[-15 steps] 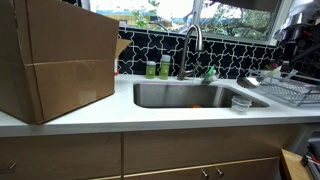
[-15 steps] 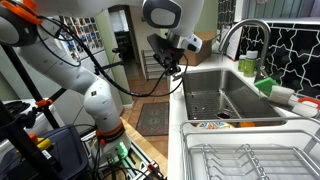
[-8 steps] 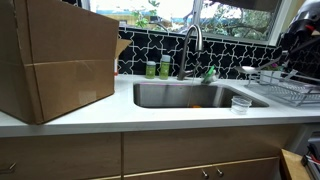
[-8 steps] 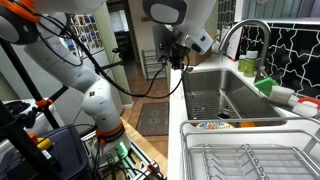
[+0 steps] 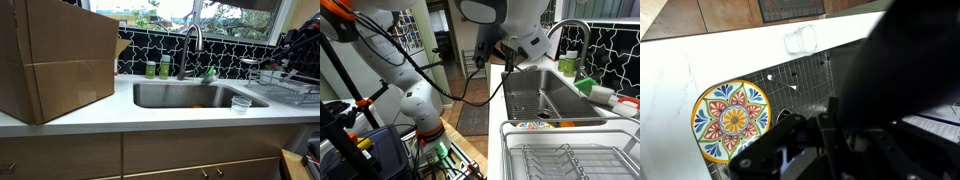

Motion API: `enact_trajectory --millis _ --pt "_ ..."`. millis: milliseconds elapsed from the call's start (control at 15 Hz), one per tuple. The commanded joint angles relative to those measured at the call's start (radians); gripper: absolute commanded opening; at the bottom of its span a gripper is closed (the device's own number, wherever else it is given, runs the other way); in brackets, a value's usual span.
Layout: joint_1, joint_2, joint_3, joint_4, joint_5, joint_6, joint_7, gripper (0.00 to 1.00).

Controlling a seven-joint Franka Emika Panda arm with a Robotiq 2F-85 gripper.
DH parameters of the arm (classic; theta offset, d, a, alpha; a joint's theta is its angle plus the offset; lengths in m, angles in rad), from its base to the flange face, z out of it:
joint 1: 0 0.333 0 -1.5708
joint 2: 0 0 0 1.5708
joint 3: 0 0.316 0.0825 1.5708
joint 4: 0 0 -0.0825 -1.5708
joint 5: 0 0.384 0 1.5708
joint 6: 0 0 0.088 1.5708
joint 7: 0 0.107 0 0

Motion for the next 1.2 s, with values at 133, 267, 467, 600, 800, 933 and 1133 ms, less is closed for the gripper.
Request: enact_trajectory --millis 133,267,467,600,800,933,1133 --pt "0.002 0.001 0.008 0.0 0.0 -0.002 -0.001 0.07" --pt "0.004 0.001 0.014 -0.001 0.0 -0.002 -0.001 0.07" --pt "-0.008 0.013 0.01 -0.006 0.032 0.058 0.028 0.02" --pt "-0.021 0.036 -0.005 0.003 0.071 0.14 0.074 0.02" --pt "-0.034 0.047 -0.02 -0.005 0.107 0.268 0.132 0.02" --pt "-0.044 0.057 -0.029 -0.005 0.123 0.34 0.181 0.02" --pt "-0.059 0.079 -0.055 0.01 0.152 0.408 0.263 0.02"
